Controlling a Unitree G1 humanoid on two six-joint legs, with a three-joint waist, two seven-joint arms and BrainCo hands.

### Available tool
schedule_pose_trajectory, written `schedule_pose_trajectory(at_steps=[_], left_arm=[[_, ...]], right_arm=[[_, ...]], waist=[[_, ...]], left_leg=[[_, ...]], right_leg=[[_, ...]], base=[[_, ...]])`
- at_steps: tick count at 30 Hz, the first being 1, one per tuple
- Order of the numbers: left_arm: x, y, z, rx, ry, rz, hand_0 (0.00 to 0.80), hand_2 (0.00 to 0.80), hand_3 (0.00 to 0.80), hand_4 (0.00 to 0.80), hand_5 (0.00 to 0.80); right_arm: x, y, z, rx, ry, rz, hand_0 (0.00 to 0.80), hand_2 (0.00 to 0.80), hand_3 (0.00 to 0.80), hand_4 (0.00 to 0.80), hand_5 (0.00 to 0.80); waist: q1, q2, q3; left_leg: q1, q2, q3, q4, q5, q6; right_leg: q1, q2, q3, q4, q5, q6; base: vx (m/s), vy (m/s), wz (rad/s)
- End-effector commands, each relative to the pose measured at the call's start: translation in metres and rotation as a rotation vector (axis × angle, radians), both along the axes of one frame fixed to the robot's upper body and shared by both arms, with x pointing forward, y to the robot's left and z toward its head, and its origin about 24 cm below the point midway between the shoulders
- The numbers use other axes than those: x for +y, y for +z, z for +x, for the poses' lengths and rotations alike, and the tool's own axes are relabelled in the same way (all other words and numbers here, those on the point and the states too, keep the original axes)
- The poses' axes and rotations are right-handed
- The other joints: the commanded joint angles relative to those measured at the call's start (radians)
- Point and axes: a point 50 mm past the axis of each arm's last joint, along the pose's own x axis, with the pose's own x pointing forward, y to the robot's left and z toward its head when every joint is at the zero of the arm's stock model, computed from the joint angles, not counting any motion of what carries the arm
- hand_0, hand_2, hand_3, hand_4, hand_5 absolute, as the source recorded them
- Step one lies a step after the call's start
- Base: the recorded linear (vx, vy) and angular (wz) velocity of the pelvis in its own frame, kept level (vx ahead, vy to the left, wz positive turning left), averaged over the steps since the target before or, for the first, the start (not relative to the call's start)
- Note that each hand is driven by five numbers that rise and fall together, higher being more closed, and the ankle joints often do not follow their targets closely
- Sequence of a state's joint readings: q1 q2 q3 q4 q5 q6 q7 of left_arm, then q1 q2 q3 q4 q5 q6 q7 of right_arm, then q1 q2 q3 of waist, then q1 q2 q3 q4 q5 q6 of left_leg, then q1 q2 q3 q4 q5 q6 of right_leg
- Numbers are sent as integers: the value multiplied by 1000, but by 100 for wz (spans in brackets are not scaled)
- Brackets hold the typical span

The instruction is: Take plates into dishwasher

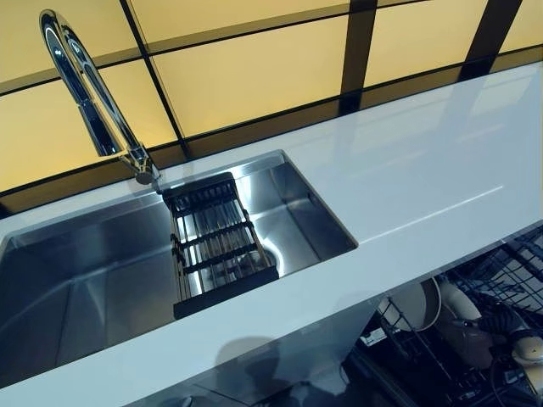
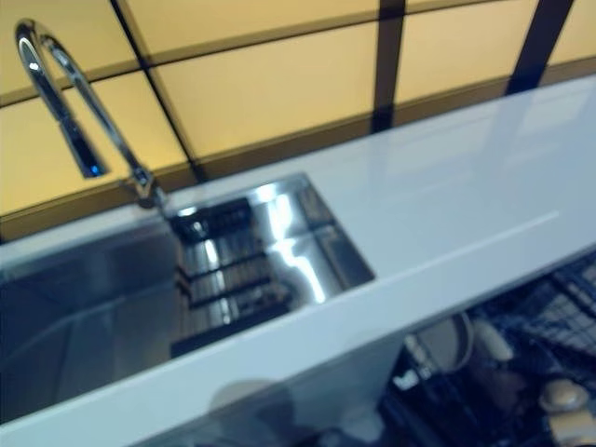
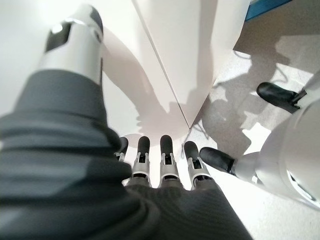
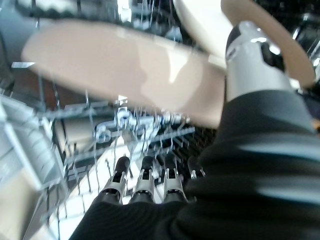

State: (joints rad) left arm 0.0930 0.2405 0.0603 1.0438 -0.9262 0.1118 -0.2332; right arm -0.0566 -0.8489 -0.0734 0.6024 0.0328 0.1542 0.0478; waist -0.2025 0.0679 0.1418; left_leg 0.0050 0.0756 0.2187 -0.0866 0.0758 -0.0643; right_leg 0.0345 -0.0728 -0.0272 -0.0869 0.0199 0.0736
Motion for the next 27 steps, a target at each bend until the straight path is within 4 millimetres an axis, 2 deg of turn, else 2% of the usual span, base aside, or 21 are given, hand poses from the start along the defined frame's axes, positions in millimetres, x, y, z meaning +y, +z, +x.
schedule_pose_trajectory(at_steps=[1, 5, 7, 8, 10, 13, 14, 19, 27], left_arm=[[26, 16, 34, -99, 23, 89, 0, 0, 0, 0, 0], [29, 17, 36, -86, 40, 101, 0, 0, 0, 0, 0], [32, 17, 36, -71, 60, 109, 0, 0, 0, 0, 0], [32, 17, 36, -69, 63, 109, 0, 0, 0, 0, 0], [34, 17, 35, -58, 85, 115, 0, 0, 0, 0, 0], [36, 16, 33, -44, 101, 118, 0, 0, 0, 0, 0], [38, 15, 32, -39, 108, 121, 0, 0, 0, 0, 0], [38, 14, 31, -17, 120, 126, 0, 0, 0, 0, 0], [38, 11, 26, 38, 115, 140, 0, 0, 0, 0, 0]], right_arm=[[-11, 24, 6, -38, 1, -52, 0, 0, 0, 0, 0], [-27, 42, -1, -17, -31, -70, 0, 0, 0, 0, 0], [-39, 64, -4, -17, -48, -100, 0, 0, 0, 0, 0], [-41, 67, -4, -19, -51, -104, 0, 0, 0, 0, 0], [-50, 91, -5, -35, -56, -139, 0, 0, 0, 0, 0], [-56, 111, -6, -52, -57, -153, 0, 0, 0, 0, 0], [-60, 123, -7, -66, -59, -161, 0, 0, 0, 0, 0], [-65, 143, -6, -90, -65, -179, 0, 0, 0, 0, 0], [-71, 151, -9, -107, -98, -194, 0, 0, 0, 0, 0]], waist=[[34, -85, -81], [25, -114, -92], [18, -136, -99], [17, -139, -100], [10, -157, -109], [8, -167, -118], [7, -175, -125], [13, -187, -145], [20, -194, -163]], left_leg=[[70, -3, -8, -1, -97, -16], [80, 0, -4, -1, -101, -14], [86, 4, -2, -1, -104, -14], [87, 4, -1, -1, -104, -14], [92, 5, 0, -1, -106, -14], [94, 6, 1, -1, -106, -13], [94, 8, 2, -1, -107, -12], [95, 8, 0, -1, -108, -8], [95, 4, -6, -1, -109, -1]], right_leg=[[-64, -10, 10, 0, 86, 93], [-55, -1, 23, 0, 86, 93], [-50, 6, 31, 0, 87, 92], [-49, 7, 33, 0, 87, 92], [-46, 15, 45, 0, 88, 91], [-45, 20, 52, 0, 90, 92], [-45, 22, 56, 0, 90, 93], [-42, 26, 58, 0, 91, 92], [-37, 24, 56, 0, 90, 89]], base=[[18, 37, 0], [15, 27, 0], [0, 0, 0], [24, 28, -4], [21, 36, -8], [8, 28, -8], [-6, 29, -7], [-4, 31, -6], [-10, 37, 0]])
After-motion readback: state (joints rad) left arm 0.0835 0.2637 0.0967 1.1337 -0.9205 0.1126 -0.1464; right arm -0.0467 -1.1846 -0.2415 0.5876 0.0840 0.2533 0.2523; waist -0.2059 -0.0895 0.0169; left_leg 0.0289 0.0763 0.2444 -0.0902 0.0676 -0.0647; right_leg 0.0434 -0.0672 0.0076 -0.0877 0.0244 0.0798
